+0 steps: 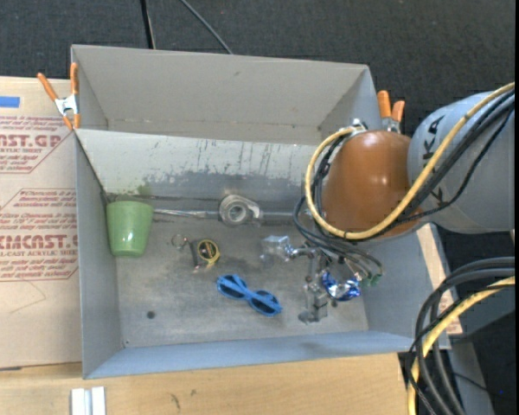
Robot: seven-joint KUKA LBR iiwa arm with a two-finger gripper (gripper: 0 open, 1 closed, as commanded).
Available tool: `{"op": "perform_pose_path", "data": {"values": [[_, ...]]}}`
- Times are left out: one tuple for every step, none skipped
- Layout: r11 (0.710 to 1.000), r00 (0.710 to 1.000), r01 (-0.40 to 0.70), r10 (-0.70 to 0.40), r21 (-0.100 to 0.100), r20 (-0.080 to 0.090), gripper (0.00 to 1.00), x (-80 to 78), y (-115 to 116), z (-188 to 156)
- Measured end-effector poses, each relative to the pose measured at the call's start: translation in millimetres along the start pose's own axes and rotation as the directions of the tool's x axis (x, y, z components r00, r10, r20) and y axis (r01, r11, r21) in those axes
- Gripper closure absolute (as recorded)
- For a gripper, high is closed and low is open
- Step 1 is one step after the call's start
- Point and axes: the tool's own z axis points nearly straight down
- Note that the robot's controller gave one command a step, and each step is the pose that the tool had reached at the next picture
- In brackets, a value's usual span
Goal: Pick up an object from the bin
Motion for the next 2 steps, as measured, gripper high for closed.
{"op": "perform_pose_path", "data": {"values": [[0.961,0.961,-0.275,0.275,-0.001,-0.003,0.0,-28.5,22.8,62.2],[0.961,0.961,-0.276,0.276,0.001,-0.001,1.0,-28.9,21.7,60.8]]}}
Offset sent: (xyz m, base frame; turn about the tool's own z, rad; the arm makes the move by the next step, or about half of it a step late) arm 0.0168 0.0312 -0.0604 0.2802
